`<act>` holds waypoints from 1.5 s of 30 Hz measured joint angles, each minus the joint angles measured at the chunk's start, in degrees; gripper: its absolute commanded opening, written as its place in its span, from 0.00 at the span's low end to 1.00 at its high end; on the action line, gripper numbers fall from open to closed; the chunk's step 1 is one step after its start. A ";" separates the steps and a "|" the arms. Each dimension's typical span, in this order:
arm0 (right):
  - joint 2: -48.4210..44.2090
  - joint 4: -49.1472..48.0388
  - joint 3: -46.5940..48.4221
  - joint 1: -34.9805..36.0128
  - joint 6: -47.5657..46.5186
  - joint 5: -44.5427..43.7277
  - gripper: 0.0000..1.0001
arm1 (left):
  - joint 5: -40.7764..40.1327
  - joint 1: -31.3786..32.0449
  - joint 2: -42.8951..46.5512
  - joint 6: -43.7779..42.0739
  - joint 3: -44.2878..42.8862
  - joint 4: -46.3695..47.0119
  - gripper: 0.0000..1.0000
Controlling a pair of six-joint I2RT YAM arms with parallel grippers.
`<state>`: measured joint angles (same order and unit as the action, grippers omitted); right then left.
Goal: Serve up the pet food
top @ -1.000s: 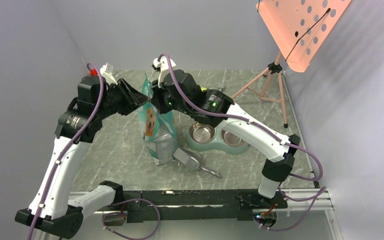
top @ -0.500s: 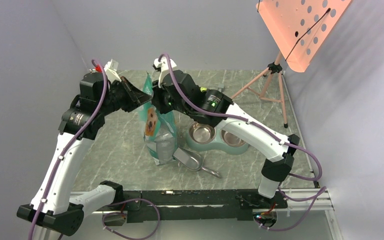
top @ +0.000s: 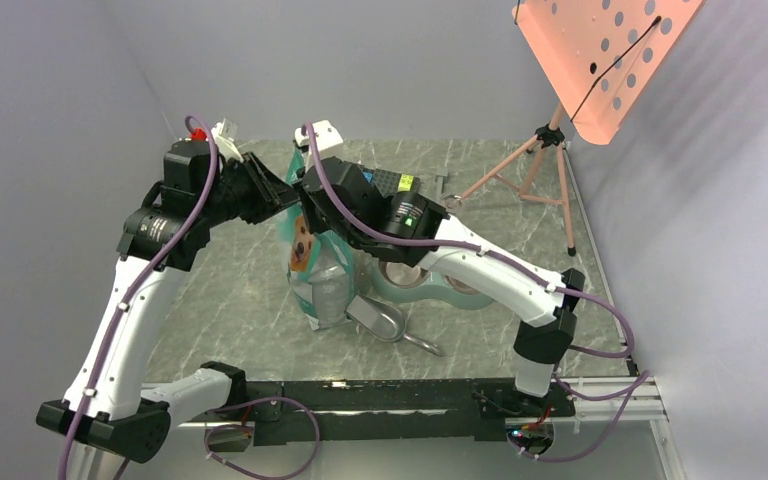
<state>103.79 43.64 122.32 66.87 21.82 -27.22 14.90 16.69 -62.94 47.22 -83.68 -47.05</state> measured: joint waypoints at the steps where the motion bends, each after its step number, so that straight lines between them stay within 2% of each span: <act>1: -0.33 -0.66 -0.70 0.11 -0.11 -0.28 0.00 | 0.00 0.00 -0.31 -0.02 -0.37 -0.57 0.28; 6: -1.97 -3.26 -3.72 0.20 -1.11 -0.11 0.00 | 0.20 0.07 -0.87 -0.31 -0.61 -0.68 0.40; 11: -3.45 -5.11 -5.86 0.07 -2.40 0.39 0.00 | -1.16 1.64 -2.86 -3.23 -2.60 -1.73 0.40; 14: -3.48 -5.27 -5.86 0.02 -3.02 0.72 0.00 | -3.19 2.84 -4.35 -5.57 -3.69 -1.90 0.35; 17: -3.45 -5.16 -5.88 -0.11 -3.45 0.72 0.00 | -4.98 4.11 -5.29 -7.78 -4.63 -2.19 0.22; 25: -2.97 -5.55 -5.68 0.11 -3.72 -1.22 0.00 | -11.98 8.24 -9.79 -15.08 -13.20 -8.96 0.00; 33: -0.02 -2.03 -1.73 0.90 -3.74 -6.67 0.00 | -18.82 10.32 -10.64 -15.43 -14.56 -12.37 0.00; 38: 4.46 4.59 7.58 1.27 -3.74 -9.49 0.00 | -23.45 10.36 -9.92 -12.17 -15.32 -16.06 0.00; 42: 3.08 5.38 6.03 0.55 -4.70 -8.31 0.00 | -25.75 9.97 -7.56 -11.15 -13.68 -16.70 0.00; 43: 2.69 5.44 5.42 0.37 -4.79 -7.06 0.05 | -25.55 9.92 -6.49 -11.15 -12.76 -16.06 0.00; 45: 2.47 5.64 5.27 -0.76 -4.26 -1.92 0.22 | -24.48 9.84 -4.28 -11.41 -11.06 -13.97 0.00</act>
<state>106.26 49.28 127.59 66.11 17.56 -29.15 -9.58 26.52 -67.22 35.81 -94.74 -61.01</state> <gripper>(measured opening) 0.036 0.012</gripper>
